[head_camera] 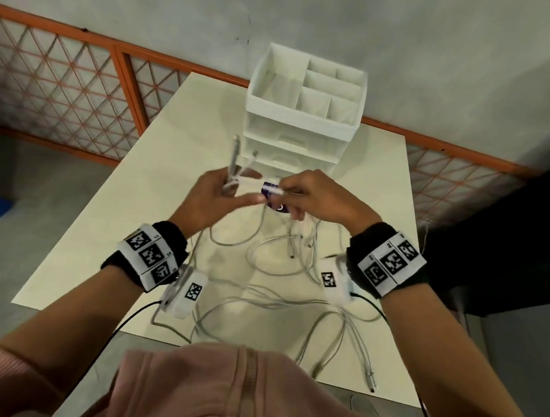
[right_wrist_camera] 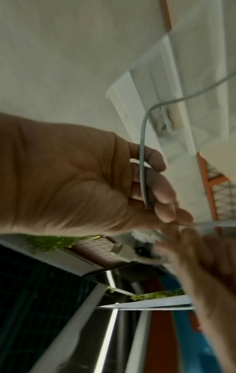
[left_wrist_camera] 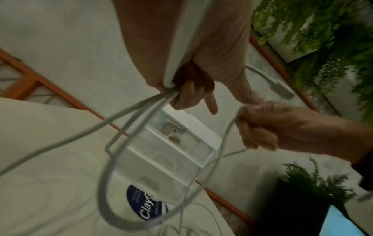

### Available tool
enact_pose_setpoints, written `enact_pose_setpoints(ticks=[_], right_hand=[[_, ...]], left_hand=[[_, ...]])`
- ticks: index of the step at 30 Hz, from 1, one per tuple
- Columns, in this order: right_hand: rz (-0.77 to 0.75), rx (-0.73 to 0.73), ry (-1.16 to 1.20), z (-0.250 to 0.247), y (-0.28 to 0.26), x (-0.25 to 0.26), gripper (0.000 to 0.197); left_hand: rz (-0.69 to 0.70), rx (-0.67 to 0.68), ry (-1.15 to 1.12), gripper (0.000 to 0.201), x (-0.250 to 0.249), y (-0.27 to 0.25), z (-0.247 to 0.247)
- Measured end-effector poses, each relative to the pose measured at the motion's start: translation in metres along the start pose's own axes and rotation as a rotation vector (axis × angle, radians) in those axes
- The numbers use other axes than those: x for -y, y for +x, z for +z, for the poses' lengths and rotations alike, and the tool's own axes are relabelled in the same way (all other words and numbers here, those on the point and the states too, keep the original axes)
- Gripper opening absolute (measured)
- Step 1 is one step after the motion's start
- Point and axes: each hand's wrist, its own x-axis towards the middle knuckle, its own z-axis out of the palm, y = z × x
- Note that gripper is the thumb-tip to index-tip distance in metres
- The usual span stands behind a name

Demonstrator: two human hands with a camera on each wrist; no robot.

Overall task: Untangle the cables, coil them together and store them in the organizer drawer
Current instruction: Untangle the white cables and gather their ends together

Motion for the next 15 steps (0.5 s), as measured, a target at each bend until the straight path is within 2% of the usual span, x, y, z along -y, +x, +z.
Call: enact_pose_setpoints(ticks=[2, 4, 9, 11, 13, 15], right_hand=[[-0.034, -0.022, 0.009, 0.002, 0.004, 0.009, 0.027], [-0.021, -0.036, 0.065, -0.004, 0.002, 0.004, 0.025], [0.191, -0.065, 0.02, -0.026, -0.024, -0.063, 0.03], [0.297, -0.067, -0.016, -0.028, -0.036, -0.099, 0.029], [0.389, -0.039, -0.003, -0.024, -0.043, -0.123, 0.024], [0.413, -0.032, 0.019, -0.018, -0.046, -0.129, 0.022]], left_hand=[[-0.017, 0.098, 0.022, 0.023, 0.002, 0.003, 0.008], [-0.022, 0.068, 0.045, 0.028, 0.008, 0.007, 0.006], [-0.002, -0.403, 0.058, 0.009, 0.026, 0.017, -0.037], [-0.007, -0.545, 0.068, 0.012, 0.036, 0.019, -0.06], [-0.053, -0.636, 0.112, 0.016, 0.044, 0.019, -0.071], [-0.099, -0.66, 0.18, 0.023, 0.049, 0.015, -0.071]])
